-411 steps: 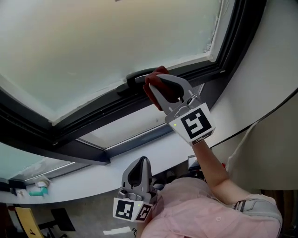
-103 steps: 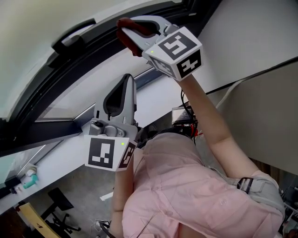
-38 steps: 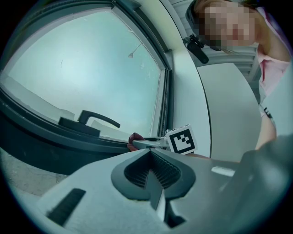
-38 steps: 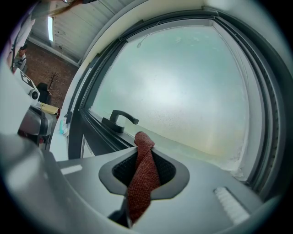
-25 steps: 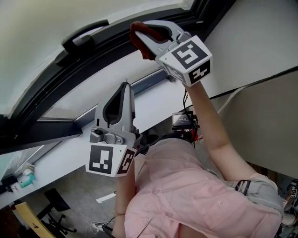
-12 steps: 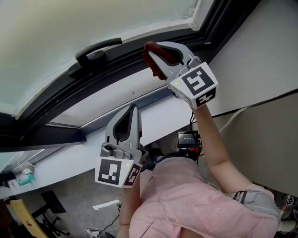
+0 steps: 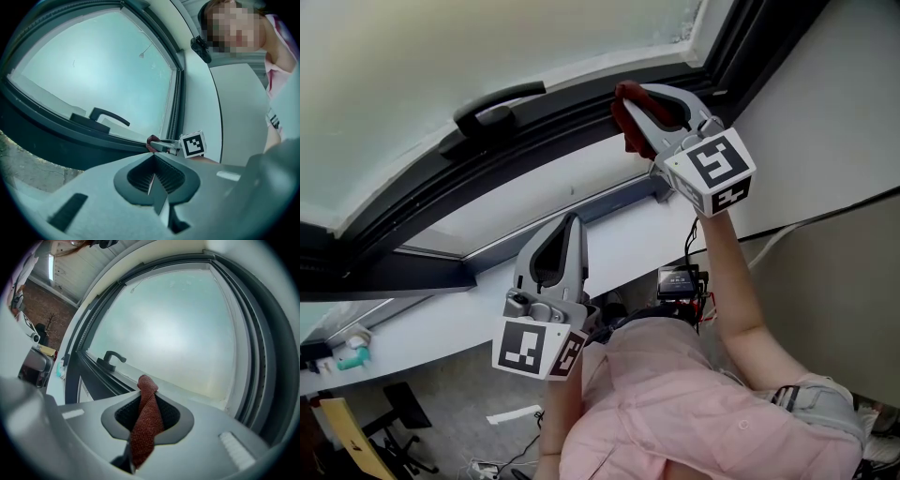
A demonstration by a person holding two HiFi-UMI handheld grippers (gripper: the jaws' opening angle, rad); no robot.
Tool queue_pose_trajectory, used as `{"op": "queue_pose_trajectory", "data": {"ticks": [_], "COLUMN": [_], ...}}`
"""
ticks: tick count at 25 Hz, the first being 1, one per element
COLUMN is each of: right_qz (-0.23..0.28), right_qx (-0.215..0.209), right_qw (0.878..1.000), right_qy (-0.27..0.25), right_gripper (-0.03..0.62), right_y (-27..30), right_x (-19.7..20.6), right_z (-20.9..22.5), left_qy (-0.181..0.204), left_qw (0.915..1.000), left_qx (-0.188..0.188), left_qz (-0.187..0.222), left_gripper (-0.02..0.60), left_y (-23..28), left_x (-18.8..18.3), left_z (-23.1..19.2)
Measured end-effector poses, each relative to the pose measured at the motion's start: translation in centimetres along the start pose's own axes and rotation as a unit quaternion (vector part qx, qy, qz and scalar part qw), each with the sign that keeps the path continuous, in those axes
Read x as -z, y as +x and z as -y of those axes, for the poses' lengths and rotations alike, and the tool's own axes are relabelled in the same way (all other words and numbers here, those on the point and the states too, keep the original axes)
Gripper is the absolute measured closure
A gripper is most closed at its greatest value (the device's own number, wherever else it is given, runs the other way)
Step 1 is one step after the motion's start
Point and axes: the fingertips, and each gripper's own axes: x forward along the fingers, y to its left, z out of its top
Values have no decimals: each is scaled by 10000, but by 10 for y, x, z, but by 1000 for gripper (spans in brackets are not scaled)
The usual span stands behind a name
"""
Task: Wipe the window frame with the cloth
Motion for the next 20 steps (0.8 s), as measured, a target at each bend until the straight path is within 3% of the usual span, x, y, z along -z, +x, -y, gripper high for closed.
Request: {"op": "queue_pose_trajectory", "data": {"ticks": [12, 20], "right_qz": [88, -34], "right_qx": [69, 254], "right_qw": [9995, 9994], "right_qy": [312, 211], "right_gripper": [533, 533], "right_y": [-7, -14], "right_x": [5, 11], "right_z": [19, 34], "left_qy": [-2, -27], "left_qw": [10000, 9999], "left_qx": [92, 126], "left_qz": [22, 6], "left_gripper": [584, 584], "left_y": [8, 12], "left_x": [-1, -1], "left_z": [3, 1]}}
